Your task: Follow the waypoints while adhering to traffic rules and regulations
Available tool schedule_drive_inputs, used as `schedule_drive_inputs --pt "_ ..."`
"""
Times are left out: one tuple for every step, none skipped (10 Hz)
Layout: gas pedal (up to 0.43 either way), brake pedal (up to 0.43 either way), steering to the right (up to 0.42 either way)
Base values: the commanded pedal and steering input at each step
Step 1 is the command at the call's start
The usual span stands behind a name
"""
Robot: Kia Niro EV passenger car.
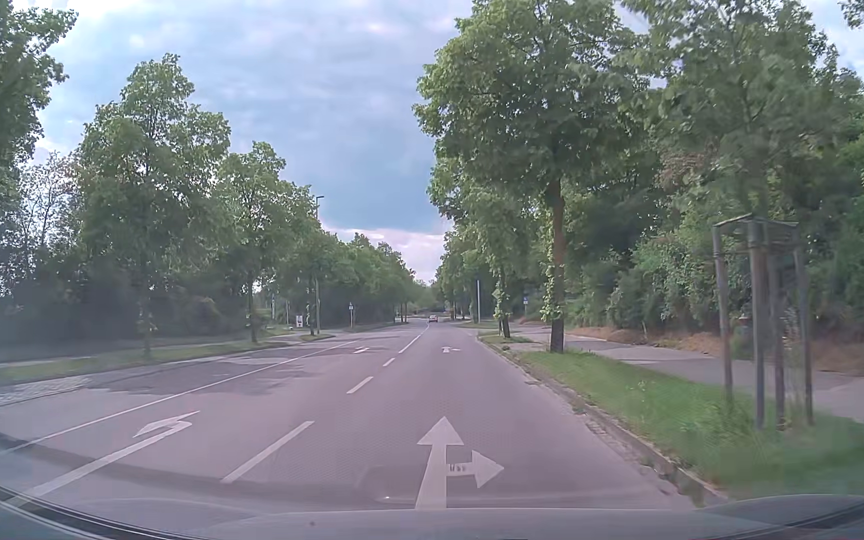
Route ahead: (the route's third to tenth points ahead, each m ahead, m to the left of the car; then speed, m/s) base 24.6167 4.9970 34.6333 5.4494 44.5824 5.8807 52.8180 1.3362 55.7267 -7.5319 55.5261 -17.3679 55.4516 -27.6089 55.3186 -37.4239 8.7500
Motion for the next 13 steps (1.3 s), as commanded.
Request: schedule_drive_inputs --pt "0.000 0.098 -0.009" --pt "0.000 0.122 -0.011" --pt "0.000 0.122 -0.011" --pt "0.000 0.122 -0.011" --pt "0.000 0.110 -0.011" --pt "0.000 0.110 -0.011" --pt "0.000 0.110 -0.012" --pt "0.000 0.110 -0.014" --pt "0.000 0.110 -0.018" --pt "0.000 0.110 -0.019" --pt "0.000 0.116 -0.019" --pt "0.000 0.122 -0.017" --pt "0.000 0.122 -0.015"
